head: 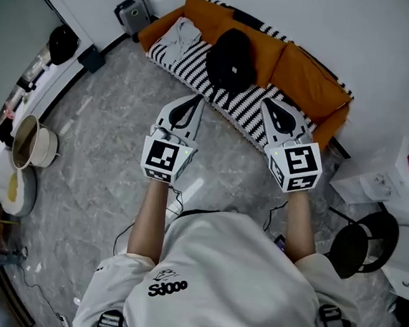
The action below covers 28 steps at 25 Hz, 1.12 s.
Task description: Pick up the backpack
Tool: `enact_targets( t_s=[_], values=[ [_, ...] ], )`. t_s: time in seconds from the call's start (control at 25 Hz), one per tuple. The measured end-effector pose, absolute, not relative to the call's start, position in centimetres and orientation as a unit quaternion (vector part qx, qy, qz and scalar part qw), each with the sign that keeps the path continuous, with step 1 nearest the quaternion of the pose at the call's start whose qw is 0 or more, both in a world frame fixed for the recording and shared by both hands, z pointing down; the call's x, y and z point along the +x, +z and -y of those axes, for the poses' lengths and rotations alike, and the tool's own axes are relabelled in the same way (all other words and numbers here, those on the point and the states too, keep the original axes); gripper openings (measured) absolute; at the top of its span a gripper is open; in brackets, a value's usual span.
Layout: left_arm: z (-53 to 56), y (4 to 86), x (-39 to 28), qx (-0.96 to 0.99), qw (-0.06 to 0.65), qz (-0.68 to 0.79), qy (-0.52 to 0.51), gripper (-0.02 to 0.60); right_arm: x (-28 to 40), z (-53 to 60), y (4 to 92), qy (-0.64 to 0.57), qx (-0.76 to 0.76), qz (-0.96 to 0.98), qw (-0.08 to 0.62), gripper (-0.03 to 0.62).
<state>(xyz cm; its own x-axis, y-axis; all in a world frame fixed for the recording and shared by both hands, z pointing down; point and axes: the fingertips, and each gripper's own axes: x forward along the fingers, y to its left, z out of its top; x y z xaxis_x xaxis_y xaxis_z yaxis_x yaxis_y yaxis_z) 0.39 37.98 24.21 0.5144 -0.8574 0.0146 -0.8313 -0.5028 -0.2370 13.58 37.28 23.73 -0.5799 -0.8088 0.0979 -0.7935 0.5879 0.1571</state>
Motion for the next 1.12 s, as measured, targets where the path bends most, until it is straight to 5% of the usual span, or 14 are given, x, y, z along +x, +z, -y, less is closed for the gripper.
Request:
enact_targets(
  t_s=[0.28, 1.12],
  values=[
    [-37.1, 25.0, 2.6, -0.878, -0.002, -0.479, 0.015, 0.021, 16.1, -35.5, 24.6, -0.038, 0.429, 0.899, 0.073, 0.038],
    [-17.8, 28.4, -3.1, -0.868, 0.082, -0.481, -0.092, 0.021, 10.8, -17.4, 26.6, -0.037, 0.458, 0.883, 0.100, 0.038]
  ],
)
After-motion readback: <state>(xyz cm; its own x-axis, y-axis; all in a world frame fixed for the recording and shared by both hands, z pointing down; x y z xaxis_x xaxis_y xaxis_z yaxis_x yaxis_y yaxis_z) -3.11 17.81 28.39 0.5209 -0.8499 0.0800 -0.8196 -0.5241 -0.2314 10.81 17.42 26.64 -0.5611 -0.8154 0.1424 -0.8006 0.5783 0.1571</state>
